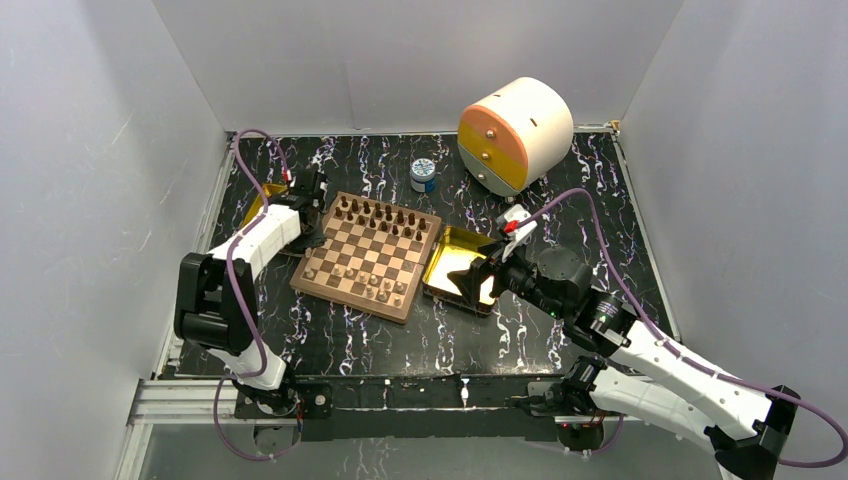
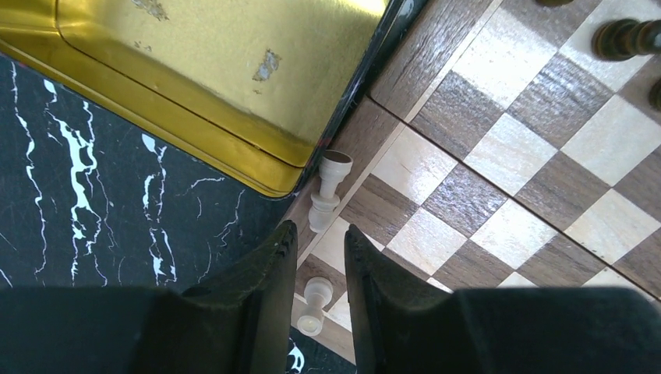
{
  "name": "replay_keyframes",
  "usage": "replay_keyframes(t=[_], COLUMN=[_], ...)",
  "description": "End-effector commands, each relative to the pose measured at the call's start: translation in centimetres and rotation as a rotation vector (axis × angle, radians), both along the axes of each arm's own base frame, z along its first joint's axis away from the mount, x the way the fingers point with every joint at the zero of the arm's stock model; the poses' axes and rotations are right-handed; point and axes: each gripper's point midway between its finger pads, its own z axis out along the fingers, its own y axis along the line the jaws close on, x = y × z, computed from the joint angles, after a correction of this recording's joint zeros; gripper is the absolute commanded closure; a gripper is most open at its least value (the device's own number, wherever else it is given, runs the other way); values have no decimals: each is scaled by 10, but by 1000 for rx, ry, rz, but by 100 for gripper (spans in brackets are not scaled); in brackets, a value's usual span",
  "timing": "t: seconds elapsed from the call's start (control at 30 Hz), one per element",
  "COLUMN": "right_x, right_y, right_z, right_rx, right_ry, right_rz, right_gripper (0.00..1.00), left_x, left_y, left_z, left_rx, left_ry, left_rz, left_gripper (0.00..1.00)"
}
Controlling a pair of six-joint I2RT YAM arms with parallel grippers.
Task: Set up the chess pieces on the board
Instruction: Pick up the chess piece from the chessboard.
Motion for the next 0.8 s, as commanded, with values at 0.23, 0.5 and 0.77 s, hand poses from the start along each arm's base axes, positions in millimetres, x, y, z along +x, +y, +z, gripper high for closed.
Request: replay_keyframes(t=[0.23, 0.5, 0.77], right_x=[6, 7, 8], right_y=[4, 4, 5], right_z=[20, 17, 17], right_rx=[38, 32, 36], right_ry=[-51, -48, -46], right_rz=[-10, -15, -18], right_gripper=[1, 1, 1], left_x=[-14, -12, -13], left_y=[6, 4, -3], left_z=[-28, -38, -23], left_rx=[12, 9, -30], left_ry=[59, 74, 74], left_rz=[1, -13, -29], left_gripper=[74, 78, 87])
